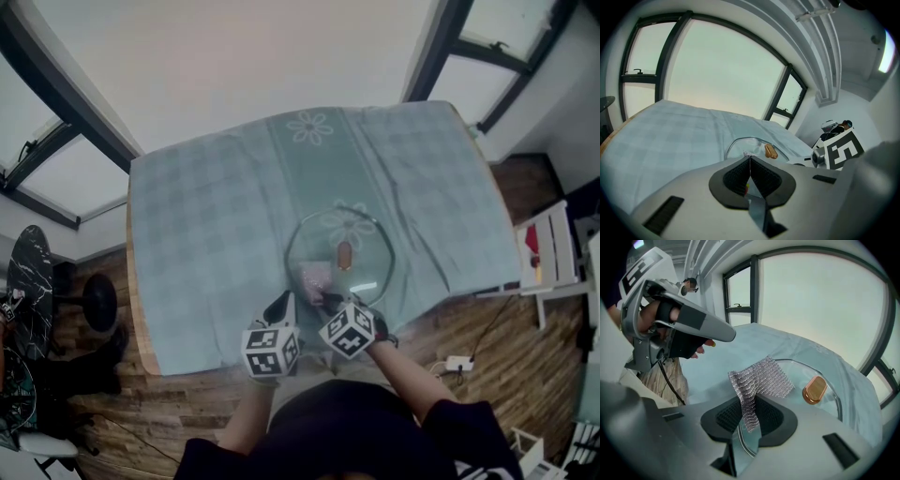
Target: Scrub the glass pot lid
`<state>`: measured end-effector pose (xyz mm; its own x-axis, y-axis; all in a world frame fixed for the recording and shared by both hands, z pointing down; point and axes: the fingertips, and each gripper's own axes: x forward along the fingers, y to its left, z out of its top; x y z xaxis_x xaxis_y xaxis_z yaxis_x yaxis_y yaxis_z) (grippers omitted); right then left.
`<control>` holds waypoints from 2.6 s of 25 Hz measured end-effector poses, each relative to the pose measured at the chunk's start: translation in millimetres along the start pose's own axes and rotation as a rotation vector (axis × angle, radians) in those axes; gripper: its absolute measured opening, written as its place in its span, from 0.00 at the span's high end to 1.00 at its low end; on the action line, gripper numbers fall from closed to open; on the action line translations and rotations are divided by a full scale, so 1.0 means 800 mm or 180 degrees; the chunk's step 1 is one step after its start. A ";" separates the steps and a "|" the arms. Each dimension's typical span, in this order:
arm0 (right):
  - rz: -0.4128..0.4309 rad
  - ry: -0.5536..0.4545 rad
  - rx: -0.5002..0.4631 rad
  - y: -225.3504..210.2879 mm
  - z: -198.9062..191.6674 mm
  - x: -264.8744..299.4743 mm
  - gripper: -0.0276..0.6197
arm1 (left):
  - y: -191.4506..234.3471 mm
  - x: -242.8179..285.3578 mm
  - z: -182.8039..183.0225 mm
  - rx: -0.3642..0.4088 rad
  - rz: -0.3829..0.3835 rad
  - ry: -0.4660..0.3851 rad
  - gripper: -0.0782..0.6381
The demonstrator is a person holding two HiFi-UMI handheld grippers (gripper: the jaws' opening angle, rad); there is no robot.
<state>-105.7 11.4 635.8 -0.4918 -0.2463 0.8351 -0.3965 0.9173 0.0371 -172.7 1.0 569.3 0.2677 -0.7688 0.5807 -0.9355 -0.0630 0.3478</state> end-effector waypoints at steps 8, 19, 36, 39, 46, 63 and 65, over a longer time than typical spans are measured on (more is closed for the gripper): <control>0.0041 0.0046 0.0128 0.018 -0.015 -0.005 0.83 | -0.009 -0.001 -0.009 0.0081 -0.0109 0.0073 0.89; 0.0068 -0.0014 0.0302 0.036 -0.027 -0.018 0.83 | -0.021 -0.002 -0.014 0.0123 -0.0195 0.0074 0.89; 0.0010 -0.0381 0.0879 0.014 -0.020 -0.085 0.83 | -0.053 0.013 -0.013 0.0245 -0.0387 0.0116 0.89; -0.0030 -0.0470 0.1003 -0.001 -0.015 -0.100 0.83 | -0.057 0.019 -0.008 0.0257 -0.0410 0.0115 0.89; -0.0107 -0.0725 0.1084 -0.032 -0.003 -0.135 0.83 | -0.065 0.032 -0.005 0.0282 -0.0452 0.0156 0.89; -0.0593 -0.0794 0.1242 -0.155 -0.013 -0.156 0.83 | -0.077 0.082 0.010 0.0296 -0.0513 0.0264 0.89; -0.0605 -0.0763 0.1247 -0.166 -0.016 -0.150 0.83 | -0.076 0.088 0.012 0.0296 -0.0513 0.0282 0.89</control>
<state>15.9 -76.9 537.7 -0.5288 -0.5050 0.6821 -0.7353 0.6740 -0.0710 -98.7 -55.3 582.2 0.4312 -0.6852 0.5870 -0.8950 -0.2425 0.3744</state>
